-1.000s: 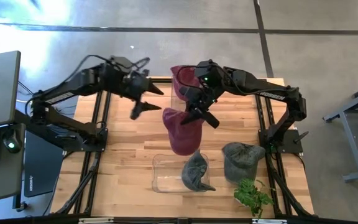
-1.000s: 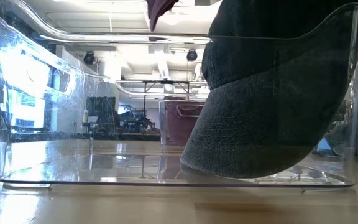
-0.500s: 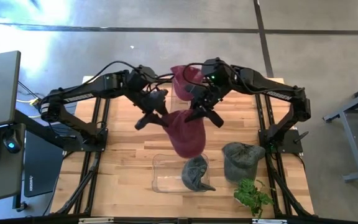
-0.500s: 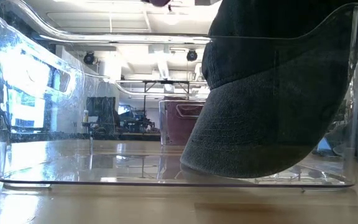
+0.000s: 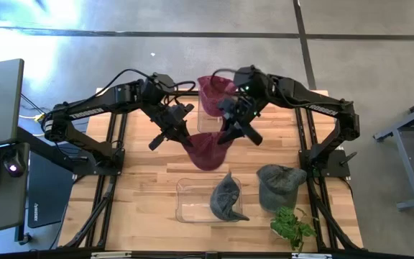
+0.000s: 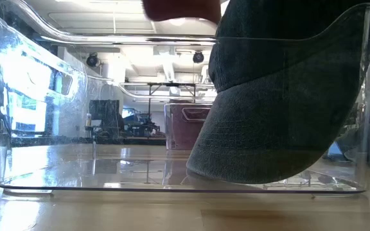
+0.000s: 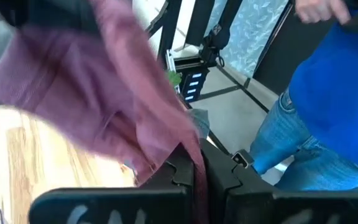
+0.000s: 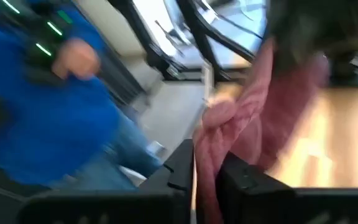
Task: Pick & Place hat
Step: Put the red cap into the top transparent bin
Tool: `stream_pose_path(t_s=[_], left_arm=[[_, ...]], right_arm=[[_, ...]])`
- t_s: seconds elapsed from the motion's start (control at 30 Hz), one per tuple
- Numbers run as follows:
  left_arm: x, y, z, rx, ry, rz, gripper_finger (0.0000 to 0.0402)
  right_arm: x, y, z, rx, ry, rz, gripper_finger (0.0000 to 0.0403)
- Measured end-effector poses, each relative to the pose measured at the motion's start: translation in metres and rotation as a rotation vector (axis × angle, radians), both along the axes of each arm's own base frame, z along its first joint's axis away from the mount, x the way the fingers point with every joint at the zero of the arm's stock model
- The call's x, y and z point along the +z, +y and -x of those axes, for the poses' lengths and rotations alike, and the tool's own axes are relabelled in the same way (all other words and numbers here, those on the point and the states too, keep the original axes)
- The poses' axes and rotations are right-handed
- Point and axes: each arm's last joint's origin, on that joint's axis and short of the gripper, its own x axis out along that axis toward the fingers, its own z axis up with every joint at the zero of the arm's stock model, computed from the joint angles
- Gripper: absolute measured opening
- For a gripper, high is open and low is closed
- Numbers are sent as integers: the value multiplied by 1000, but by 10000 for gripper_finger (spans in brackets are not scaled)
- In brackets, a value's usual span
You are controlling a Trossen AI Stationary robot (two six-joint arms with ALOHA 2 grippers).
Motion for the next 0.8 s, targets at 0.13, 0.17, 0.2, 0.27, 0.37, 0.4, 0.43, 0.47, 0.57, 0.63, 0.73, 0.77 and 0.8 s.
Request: stream_pose_path(t_s=[0.13, 0.17, 0.2, 0.27, 0.37, 0.4, 0.43, 0.47, 0.57, 0.63, 0.73, 0.77, 0.8], left_arm=[[0, 0, -1, 6, -6, 5, 5], [1, 0, -1, 8, -9, 8, 3], [1, 0, -1, 9, -8, 12, 2], [1, 0, -1, 10, -5, 13, 2], [1, 0, -1, 11, -6, 12, 1], [1, 0, -1, 12, -6, 13, 1], [1, 0, -1, 15, -4, 13, 1], [1, 0, -1, 16, -4, 13, 1], [1, 1, -2, 27, -3, 7, 1], [1, 1, -2, 27, -3, 7, 1], [1, 1, -2, 27, -3, 7, 1], [1, 1, -2, 28, -3, 6, 1], [1, 1, -2, 28, -3, 6, 1]], right_arm=[[14, -8, 5, 2, -39, -102, 105], [16, -10, 6, -10, -49, -98, 123], [16, -11, 6, -24, -56, -90, 142], [16, -11, 5, -45, -64, -70, 175], [14, -7, 3, -105, -65, -1, 209], [13, -5, 2, -128, -72, 37, 216], [12, -3, 1, -138, -79, 72, 221], [11, -1, 1, -141, -87, 100, 223], [9, 6, 0, -144, -97, 170, 222], [5, 9, -1, -187, -83, 258, 218], [1, 10, -1, -288, -48, 386, 214], [0, 10, -1, -307, -43, 404, 214], [0, 10, -2, -312, -42, 408, 214]])
